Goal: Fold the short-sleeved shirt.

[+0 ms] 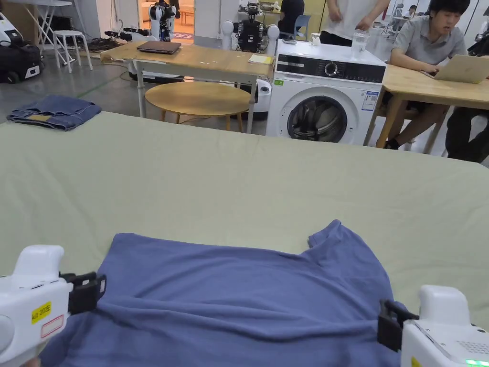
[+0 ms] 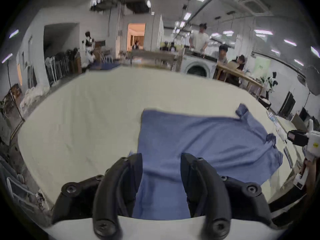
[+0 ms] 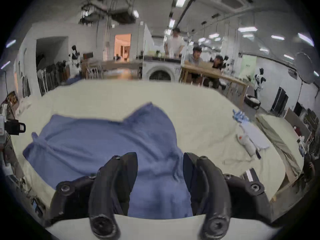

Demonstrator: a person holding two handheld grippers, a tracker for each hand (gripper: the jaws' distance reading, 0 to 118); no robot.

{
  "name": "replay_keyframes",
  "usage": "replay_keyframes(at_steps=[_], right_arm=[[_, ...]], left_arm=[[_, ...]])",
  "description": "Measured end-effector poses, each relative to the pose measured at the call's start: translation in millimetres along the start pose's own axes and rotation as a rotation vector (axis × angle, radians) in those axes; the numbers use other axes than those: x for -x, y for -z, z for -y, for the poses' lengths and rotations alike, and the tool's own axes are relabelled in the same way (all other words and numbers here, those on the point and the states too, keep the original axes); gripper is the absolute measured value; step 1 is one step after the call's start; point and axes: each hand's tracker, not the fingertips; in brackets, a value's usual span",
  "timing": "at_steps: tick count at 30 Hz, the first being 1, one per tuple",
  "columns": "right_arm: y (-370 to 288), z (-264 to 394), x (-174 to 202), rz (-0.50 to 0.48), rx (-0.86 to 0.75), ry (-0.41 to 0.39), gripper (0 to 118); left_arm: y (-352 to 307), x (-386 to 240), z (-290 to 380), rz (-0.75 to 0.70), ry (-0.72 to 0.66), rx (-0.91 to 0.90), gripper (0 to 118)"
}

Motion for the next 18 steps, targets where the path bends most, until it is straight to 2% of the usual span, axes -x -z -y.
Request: replay_keyframes(at_steps=[4, 5, 6, 7, 8, 9, 11, 15, 18], right_arm=[[-4, -13, 31, -0.049, -0.158, 0.032, 53], [-5, -15, 38, -0.058, -0.194, 0.041, 46], [-6, -17, 44, -0.063, -0.217, 0.044, 23], [-6, -20, 51, -0.071, -0.242, 0.045, 5], [-6, -22, 58, -0.069, -0.271, 0.054, 1], [-7, -23, 63, -0.073, -0.280, 0.058, 0], [-3, -27, 71, -0.112, -0.292, 0.063, 0], [6, -30, 86, -0.128, -0.294, 0.028, 0], [15, -30, 91, -0.146, -0.278, 0.023, 0]], left_arm=[[-8, -26, -10, -0.004, 0.037, -0.180, 43], [-11, -32, -12, -0.015, 0.055, -0.221, 42], [-13, -37, -13, -0.020, 0.075, -0.251, 37], [-14, -43, -15, -0.026, 0.098, -0.282, 27], [-16, -49, -16, -0.046, 0.123, -0.301, 12], [-10, -49, -16, -0.063, 0.140, -0.318, 0], [-9, -53, -19, -0.067, 0.148, -0.340, 0], [5, -46, -30, -0.054, 0.122, -0.308, 0], [28, -30, -47, -0.071, 0.077, -0.229, 0]])
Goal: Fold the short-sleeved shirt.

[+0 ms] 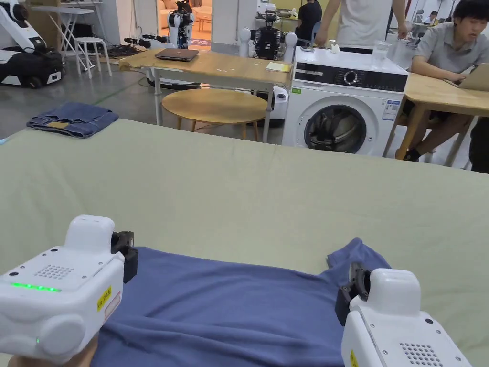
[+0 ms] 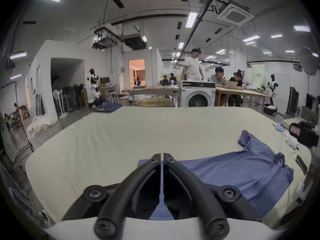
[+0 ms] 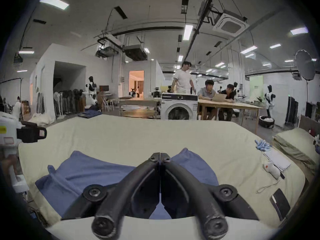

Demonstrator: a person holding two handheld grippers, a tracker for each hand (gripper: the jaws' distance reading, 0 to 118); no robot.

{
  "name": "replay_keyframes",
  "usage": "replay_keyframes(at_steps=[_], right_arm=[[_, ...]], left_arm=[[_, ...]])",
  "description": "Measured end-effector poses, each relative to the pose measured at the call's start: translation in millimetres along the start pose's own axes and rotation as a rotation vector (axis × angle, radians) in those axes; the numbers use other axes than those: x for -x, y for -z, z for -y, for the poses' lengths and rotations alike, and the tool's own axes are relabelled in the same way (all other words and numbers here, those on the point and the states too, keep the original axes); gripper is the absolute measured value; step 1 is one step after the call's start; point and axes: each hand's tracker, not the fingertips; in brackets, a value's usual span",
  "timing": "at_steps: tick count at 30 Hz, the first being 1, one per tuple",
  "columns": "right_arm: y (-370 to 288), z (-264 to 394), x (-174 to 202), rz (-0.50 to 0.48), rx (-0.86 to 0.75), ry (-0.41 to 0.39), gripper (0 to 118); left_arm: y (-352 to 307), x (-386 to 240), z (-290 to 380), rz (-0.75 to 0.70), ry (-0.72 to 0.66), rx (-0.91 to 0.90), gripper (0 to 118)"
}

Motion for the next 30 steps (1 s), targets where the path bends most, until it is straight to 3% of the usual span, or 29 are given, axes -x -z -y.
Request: replay_keyframes(at_steps=[3, 12, 14, 15, 16, 19, 23, 25, 28, 30], right_arm=[[10, 3, -1, 0.010, 0.024, -0.017, 0], [44, 13, -15, -0.005, 0.146, -0.038, 0], [49, 16, -19, -0.009, 0.172, -0.033, 0], [51, 18, -21, -0.008, 0.183, -0.035, 0], [53, 19, -22, -0.001, 0.197, -0.041, 0], [57, 25, -28, 0.006, 0.222, -0.050, 0], [59, 32, -35, 0.022, 0.255, -0.055, 0], [60, 34, -38, 0.028, 0.271, -0.053, 0], [64, 38, -43, 0.031, 0.295, -0.036, 0], [66, 40, -45, 0.030, 0.307, -0.023, 0]], left_arm=[[37, 25, -10, 0.021, -0.077, 0.107, 0], [183, 72, -24, 0.120, -0.107, 0.533, 3], [210, 76, -21, 0.101, -0.115, 0.616, 15], [214, 74, -20, 0.123, -0.126, 0.642, 36], [221, 74, -17, 0.124, -0.134, 0.663, 48], [242, 74, -7, 0.065, -0.135, 0.744, 54], [255, 73, 1, 0.047, -0.139, 0.760, 53], [251, 62, 3, 0.009, -0.066, 0.741, 47], [246, 46, 5, 0.013, 0.062, 0.724, 24], [244, 42, 5, 0.045, 0.057, 0.727, 1]])
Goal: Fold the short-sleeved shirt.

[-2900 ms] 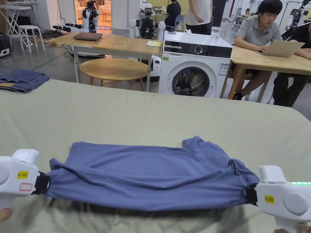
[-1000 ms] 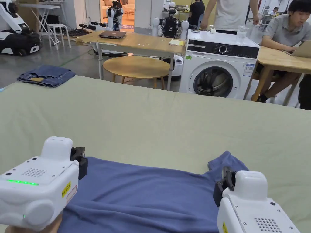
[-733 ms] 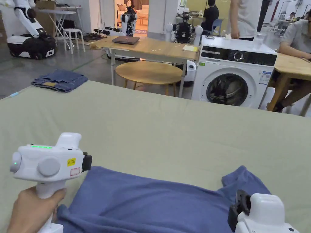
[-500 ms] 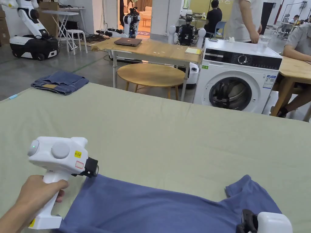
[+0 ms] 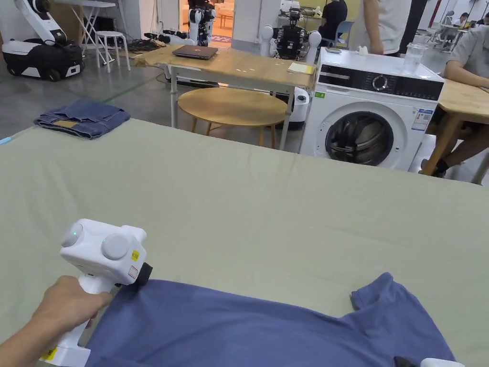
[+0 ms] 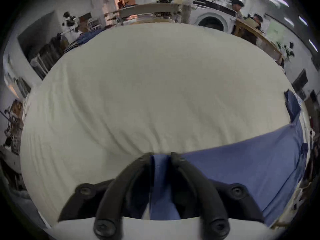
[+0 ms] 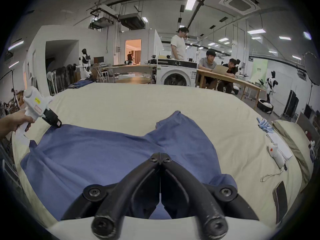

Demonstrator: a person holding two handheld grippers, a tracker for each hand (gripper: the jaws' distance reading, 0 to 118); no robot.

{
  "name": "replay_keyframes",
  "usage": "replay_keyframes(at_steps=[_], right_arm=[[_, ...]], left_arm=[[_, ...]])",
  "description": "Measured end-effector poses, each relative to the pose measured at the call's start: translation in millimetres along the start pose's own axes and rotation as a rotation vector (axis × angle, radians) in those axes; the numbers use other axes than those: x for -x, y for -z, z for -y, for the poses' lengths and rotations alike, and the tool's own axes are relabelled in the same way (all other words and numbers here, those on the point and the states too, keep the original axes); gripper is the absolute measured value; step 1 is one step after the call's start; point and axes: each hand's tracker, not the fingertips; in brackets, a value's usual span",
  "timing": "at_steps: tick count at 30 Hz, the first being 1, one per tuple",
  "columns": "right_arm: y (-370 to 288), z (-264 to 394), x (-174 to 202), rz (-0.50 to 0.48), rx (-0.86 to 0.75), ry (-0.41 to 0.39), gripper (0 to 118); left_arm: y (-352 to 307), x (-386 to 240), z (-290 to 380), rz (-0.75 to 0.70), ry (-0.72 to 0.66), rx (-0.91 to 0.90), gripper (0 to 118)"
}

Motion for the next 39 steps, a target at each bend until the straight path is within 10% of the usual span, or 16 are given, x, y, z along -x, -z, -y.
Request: replay_keyframes(at_steps=[9, 15, 21, 29, 31, 33, 39], right_arm=[[15, -41, -33, 0.010, 0.035, 0.040, 2], [93, -86, -86, 0.005, 0.277, 0.041, 54], [176, -89, -121, 0.017, 0.492, 0.047, 56], [215, -77, -119, -0.024, 0.620, 0.079, 54], [204, -78, -107, -0.016, 0.608, 0.057, 40], [201, -79, -105, -0.052, 0.590, 0.064, 0], [180, -81, -111, -0.065, 0.541, 0.075, 0]], left_arm=[[-34, 12, 15, 0.074, -0.045, -0.111, 0], [-63, 15, 23, 0.106, -0.074, -0.173, 0], [-70, 13, 26, 0.106, -0.061, -0.192, 0], [-69, 16, 27, 0.104, -0.062, -0.186, 0], [-69, 16, 28, 0.103, -0.062, -0.184, 0], [-70, 15, 29, 0.105, -0.064, -0.183, 0], [-76, 18, 34, 0.116, -0.077, -0.192, 0]])
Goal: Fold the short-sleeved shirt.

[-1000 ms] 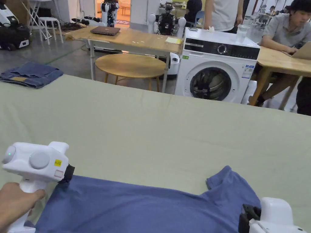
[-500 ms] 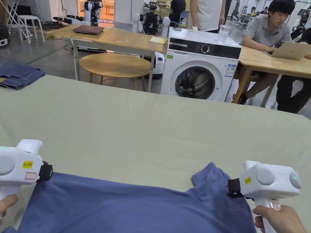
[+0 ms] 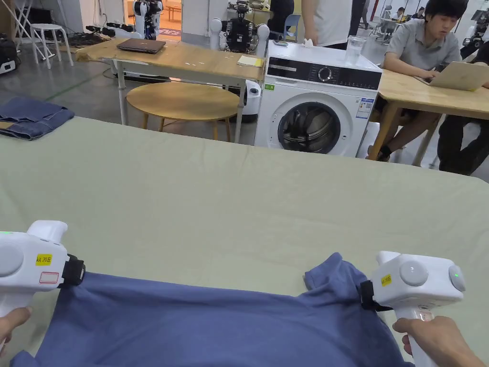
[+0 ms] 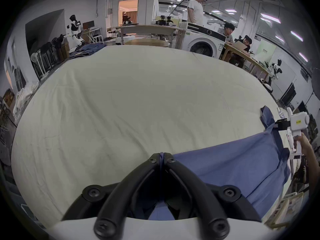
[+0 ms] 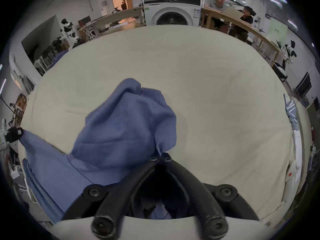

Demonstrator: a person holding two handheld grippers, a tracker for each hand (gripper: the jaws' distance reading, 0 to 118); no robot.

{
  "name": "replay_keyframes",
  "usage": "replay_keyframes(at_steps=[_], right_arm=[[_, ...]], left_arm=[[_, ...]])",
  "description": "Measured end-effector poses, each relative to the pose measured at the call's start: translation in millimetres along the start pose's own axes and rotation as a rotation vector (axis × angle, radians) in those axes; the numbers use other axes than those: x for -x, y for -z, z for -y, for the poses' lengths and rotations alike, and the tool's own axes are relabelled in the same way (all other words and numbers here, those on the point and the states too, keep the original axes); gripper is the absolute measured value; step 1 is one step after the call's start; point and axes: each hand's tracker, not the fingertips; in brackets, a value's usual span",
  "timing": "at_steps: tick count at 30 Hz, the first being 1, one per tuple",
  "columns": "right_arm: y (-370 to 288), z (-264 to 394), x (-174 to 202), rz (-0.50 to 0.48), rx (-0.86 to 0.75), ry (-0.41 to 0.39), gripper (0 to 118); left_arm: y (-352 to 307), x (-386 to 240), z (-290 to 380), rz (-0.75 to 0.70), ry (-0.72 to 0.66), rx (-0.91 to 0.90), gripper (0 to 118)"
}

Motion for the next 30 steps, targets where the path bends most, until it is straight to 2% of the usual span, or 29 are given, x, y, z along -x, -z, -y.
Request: replay_keyframes(at_steps=[2, 11, 19, 25, 30], right_arm=[[-16, 6, -4, -0.015, -0.049, 0.029, 0], [-126, 53, -1, -0.004, -0.220, -0.020, 0], [-190, 122, -8, -0.002, -0.278, -0.059, 0], [-201, 170, -19, -0.004, -0.263, -0.075, 0], [-188, 211, -21, 0.028, -0.175, -0.113, 0]], left_arm=[[-6, 1, 2, 0.007, -0.006, -0.010, 0], [-63, 5, 23, 0.036, -0.021, -0.099, 0], [-122, 16, 72, 0.081, -0.064, -0.171, 0], [-144, 16, 120, 0.097, -0.065, -0.156, 0], [-140, 16, 160, 0.082, -0.026, -0.070, 0]])
